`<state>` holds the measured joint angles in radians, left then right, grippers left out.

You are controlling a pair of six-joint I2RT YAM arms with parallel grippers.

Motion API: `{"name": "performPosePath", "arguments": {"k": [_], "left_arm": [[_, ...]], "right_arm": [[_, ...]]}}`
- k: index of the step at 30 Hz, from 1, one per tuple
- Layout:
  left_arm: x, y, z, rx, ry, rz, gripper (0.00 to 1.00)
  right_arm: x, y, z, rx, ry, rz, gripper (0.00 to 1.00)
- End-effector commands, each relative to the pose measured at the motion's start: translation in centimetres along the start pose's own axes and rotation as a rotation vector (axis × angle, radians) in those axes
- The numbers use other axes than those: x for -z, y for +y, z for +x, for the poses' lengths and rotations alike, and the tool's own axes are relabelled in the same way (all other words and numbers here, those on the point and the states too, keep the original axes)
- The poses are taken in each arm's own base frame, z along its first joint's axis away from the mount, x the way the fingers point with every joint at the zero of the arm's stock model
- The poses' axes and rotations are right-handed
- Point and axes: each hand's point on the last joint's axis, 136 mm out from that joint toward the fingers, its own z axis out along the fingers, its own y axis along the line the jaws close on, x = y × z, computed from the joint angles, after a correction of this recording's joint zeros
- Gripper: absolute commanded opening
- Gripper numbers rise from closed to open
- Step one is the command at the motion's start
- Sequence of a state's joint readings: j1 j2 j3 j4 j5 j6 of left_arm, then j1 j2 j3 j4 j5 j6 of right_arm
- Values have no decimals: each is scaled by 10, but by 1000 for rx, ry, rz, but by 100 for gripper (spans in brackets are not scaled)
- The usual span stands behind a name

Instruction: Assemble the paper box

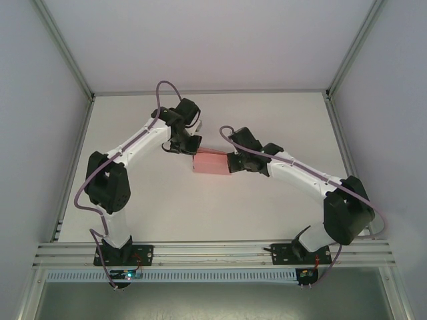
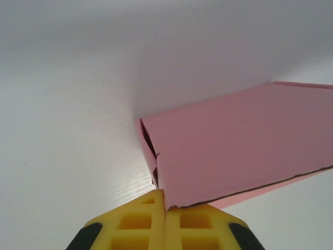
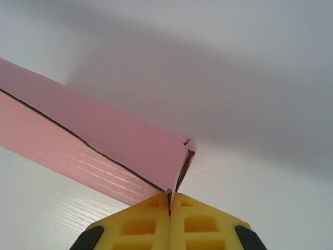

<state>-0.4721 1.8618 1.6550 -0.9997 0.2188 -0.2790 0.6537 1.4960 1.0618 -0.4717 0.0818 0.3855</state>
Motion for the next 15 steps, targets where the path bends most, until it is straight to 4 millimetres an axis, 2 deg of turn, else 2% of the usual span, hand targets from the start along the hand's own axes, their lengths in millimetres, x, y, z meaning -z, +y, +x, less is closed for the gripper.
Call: {"name": "performPosePath", "arguments": {"k": [1, 5, 12, 15], "left_arm": [[7, 3, 13, 103, 84, 6, 0], [7, -9, 8, 160, 86, 106, 0], [8, -13, 0, 253, 125, 155, 0], [5, -1, 1, 236, 114, 97, 0]], "right_arm": [[-6, -13, 15, 43, 18, 75, 0], [-8, -7, 19, 46, 24, 42, 0], [-9, -3, 21, 31, 22, 13, 0], [-11, -1, 21, 21, 14, -2, 0]]}}
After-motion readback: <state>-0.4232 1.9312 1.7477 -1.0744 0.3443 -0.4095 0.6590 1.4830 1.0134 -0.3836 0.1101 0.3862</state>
